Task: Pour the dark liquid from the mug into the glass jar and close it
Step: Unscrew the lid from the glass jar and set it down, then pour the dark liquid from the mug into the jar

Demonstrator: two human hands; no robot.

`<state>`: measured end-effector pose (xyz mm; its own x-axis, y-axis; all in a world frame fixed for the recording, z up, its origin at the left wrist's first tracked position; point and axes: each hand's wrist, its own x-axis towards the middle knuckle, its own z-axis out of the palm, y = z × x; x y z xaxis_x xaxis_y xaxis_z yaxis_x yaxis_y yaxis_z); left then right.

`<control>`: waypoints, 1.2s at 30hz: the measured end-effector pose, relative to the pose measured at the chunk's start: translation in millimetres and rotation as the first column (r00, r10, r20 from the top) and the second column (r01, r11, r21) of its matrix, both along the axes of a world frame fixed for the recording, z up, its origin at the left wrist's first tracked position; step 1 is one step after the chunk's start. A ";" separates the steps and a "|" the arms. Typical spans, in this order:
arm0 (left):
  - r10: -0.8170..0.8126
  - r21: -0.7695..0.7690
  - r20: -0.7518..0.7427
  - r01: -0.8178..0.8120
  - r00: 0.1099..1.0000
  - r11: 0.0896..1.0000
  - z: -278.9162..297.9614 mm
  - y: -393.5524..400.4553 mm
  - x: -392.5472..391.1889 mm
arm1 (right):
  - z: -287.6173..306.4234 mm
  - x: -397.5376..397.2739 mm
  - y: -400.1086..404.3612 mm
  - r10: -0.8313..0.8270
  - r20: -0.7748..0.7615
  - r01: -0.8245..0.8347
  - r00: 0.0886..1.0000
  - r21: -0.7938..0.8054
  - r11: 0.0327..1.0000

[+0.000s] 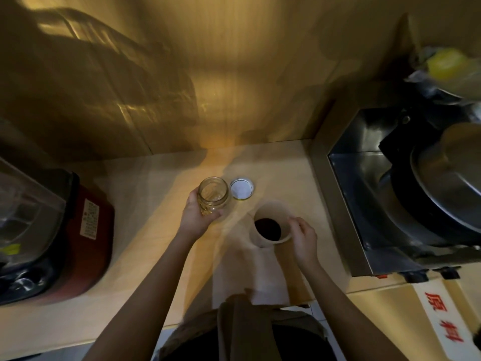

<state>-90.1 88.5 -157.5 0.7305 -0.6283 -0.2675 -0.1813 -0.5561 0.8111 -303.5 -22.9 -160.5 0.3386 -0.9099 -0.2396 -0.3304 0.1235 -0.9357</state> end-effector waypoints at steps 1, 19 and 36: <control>-0.001 0.000 0.001 0.001 1.000 1.000 -0.3 0.0 0.4 | 0.1 -0.4 0.9 0.004 0.000 -0.004 1.000 -0.009 1.000; 0.476 -0.219 -0.207 -0.515 0.855 0.829 -6.4 11.9 -8.8 | 24.2 62.8 -25.3 -0.037 0.121 0.034 0.992 0.030 0.999; 0.560 -0.161 -0.221 -0.596 0.799 0.787 -31.8 -6.9 -37.3 | 2.5 81.7 -20.8 -0.128 0.057 0.122 0.990 0.108 0.987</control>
